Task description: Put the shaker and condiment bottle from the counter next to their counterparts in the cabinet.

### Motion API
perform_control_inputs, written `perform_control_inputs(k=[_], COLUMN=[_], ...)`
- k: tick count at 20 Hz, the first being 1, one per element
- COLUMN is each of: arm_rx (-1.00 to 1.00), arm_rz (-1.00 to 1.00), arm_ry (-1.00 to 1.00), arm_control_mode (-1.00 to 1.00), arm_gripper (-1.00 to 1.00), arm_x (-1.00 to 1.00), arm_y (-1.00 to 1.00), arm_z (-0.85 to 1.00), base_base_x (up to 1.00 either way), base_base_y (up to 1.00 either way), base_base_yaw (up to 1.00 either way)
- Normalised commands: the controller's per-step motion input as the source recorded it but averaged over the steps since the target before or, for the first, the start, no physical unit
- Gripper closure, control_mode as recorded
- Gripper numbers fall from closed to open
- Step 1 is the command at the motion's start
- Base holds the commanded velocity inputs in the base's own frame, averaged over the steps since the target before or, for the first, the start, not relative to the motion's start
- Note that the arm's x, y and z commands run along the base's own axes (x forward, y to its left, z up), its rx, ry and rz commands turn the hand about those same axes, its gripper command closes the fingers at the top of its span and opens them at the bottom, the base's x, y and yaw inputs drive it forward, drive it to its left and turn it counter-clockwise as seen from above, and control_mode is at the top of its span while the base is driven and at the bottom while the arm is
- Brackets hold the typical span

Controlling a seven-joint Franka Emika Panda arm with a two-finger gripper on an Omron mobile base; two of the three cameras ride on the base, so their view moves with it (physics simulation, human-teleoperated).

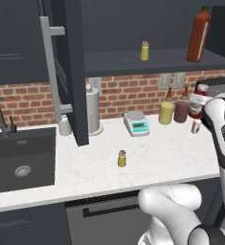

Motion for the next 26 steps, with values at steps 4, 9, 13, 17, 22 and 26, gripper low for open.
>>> perform_control_inputs(k=[4,9,13,17,22,26], arm_rx=[0.0,0.01,0.0,0.0,-0.03,0.0], arm_rz=[-0.15,-0.15,-0.15,-0.15,0.0,-0.01], arm_ry=[0.0,0.0,0.0,0.0,-0.05,-0.1], arm_control_mode=[-1.0,-1.0,-1.0,-1.0,-1.0,-1.0], arm_gripper=[1.0,1.0,1.0,1.0,1.0,1.0], arm_x=[-0.04,0.0,0.02,0.05,-0.05,0.0], arm_y=[0.1,0.0,0.0,0.0,0.0,0.0], arm_z=[0.92,0.88,0.56,0.29,0.0,0.14], base_base_x=[0.0,0.0,0.0,0.0,0.0,0.0], base_base_y=[0.0,0.0,0.0,0.0,0.0,0.0], base_base_yaw=[0.0,0.0,0.0,0.0,0.0,0.0])
